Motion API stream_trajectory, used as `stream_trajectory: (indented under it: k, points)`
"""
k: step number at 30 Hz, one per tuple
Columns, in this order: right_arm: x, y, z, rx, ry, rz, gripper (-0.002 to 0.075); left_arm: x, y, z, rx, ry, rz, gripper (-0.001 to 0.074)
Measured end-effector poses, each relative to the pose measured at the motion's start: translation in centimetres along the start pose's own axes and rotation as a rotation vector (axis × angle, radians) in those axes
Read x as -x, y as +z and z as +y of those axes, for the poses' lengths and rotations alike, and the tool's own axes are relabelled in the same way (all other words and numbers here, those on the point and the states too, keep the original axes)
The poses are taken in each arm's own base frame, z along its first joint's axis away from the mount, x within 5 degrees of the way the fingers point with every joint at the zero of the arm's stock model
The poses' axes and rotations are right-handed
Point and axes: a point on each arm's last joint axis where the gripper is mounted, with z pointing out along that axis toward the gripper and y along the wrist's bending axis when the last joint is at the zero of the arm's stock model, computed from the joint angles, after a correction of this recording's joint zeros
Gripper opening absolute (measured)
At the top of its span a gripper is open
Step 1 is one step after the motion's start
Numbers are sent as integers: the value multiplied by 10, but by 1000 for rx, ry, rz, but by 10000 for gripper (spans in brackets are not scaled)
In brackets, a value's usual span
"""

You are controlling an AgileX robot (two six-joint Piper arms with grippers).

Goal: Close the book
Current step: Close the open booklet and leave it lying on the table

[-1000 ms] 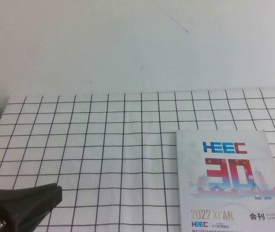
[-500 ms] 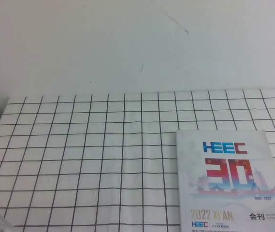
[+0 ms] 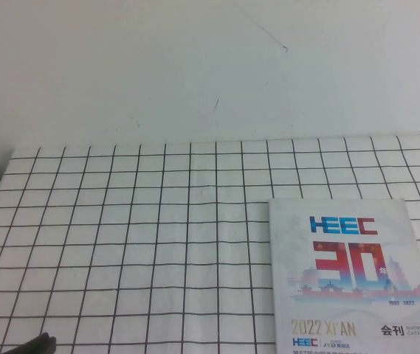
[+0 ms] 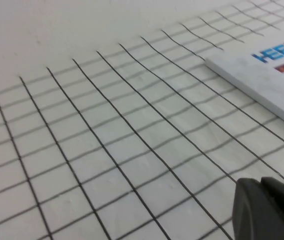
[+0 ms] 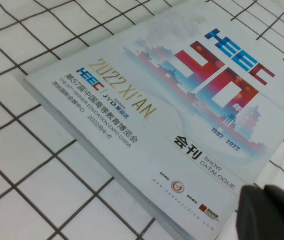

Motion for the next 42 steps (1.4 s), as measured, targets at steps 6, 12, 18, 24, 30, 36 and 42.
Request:
stream_trajectory:
  k: [6,12,18,24,30,36,42]
  points:
    - [0,0,0,0,0,0,-3,-14,-7,10,139,21,-76,-4]
    - [0,0,0,0,0,0,-3,-26,-16,16,255,-19,-76,-4]
    - [0,0,0,-1,0,-2,-3,-38,-23,21,383,-105,11,-4]
    - [0,0,0,-1,0,-2,-3,-38,-24,22,410,-120,4,-4]
    - [0,0,0,-1,0,-2,-3,-38,-24,22,410,-127,4,-4]
    - [0,0,0,-1,0,-2,-3,-38,-24,22,410,-127,4,-4]
    - [0,0,0,-1,-2,-4,-3,-38,-24,22,411,-127,4,-4]
